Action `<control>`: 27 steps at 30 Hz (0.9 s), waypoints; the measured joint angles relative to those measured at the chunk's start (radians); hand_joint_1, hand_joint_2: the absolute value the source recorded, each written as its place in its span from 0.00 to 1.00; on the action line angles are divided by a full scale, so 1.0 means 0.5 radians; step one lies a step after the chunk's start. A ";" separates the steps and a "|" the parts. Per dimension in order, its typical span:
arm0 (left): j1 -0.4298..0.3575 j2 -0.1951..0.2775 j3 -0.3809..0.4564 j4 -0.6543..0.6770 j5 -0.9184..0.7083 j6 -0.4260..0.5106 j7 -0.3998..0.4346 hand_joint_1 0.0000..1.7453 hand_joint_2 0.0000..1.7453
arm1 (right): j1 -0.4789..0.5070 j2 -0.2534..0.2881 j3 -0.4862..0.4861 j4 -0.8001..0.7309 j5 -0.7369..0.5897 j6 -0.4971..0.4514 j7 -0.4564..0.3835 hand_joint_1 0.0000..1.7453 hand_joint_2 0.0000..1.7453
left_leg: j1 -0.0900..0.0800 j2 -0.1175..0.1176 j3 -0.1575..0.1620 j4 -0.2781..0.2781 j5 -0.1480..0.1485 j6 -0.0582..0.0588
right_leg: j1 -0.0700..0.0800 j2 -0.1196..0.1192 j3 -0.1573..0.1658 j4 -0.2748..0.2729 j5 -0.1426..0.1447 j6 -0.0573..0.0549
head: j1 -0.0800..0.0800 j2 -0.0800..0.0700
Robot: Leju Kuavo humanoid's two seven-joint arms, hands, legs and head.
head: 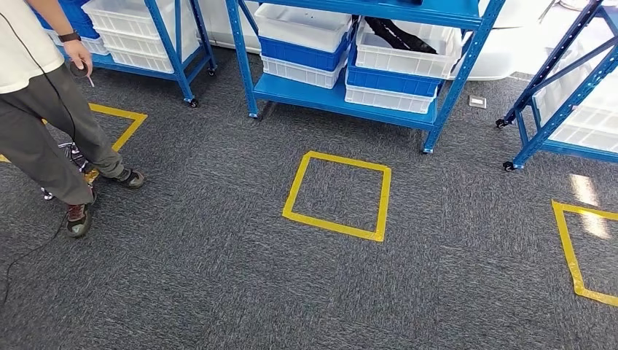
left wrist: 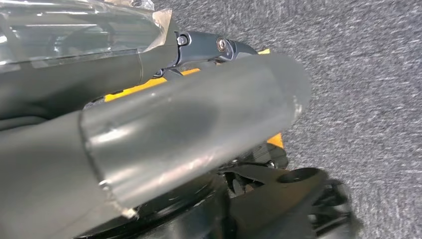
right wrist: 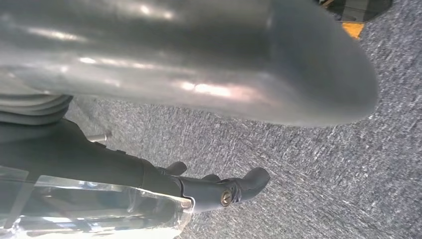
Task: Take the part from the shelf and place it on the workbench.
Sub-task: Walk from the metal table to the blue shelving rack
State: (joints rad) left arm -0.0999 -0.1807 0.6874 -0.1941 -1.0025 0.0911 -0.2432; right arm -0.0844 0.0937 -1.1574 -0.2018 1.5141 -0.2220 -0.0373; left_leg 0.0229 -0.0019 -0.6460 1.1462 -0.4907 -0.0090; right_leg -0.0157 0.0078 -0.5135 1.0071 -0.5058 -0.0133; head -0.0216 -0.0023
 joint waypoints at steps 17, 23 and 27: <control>-0.006 -0.008 0.001 0.001 0.002 -0.011 0.000 0.00 0.00 | 0.000 -0.009 0.001 0.000 0.002 0.000 0.001 0.00 0.00 | -0.034 -0.017 0.183 -0.252 0.004 0.103 | 0.012 -0.012 -0.166 0.136 0.007 0.120 | 0.007 0.000; -0.010 -0.008 0.002 0.000 0.003 -0.031 -0.010 0.00 0.00 | -0.003 -0.012 0.003 -0.001 0.004 0.000 0.002 0.00 0.00 | -0.032 -0.010 0.195 -0.214 -0.057 0.038 | 0.008 -0.012 -0.077 -0.005 0.062 0.030 | 0.004 0.000; -0.006 -0.006 0.005 0.000 0.003 -0.047 -0.015 0.00 0.00 | -0.002 -0.014 0.006 -0.001 0.005 0.000 0.002 0.00 0.00 | -0.019 -0.006 -0.054 0.240 -0.237 -0.001 | 0.001 -0.014 -0.035 -0.014 0.033 -0.017 | 0.000 0.000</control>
State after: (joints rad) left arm -0.1030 -0.1836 0.6898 -0.1942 -1.0010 0.0674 -0.2509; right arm -0.0856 0.0866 -1.1545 -0.2021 1.5167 -0.2220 -0.0362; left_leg 0.0136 -0.0048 -0.6733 1.2660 -0.6091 -0.0096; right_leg -0.0151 0.0006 -0.5311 1.0003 -0.4891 -0.0217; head -0.0215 -0.0023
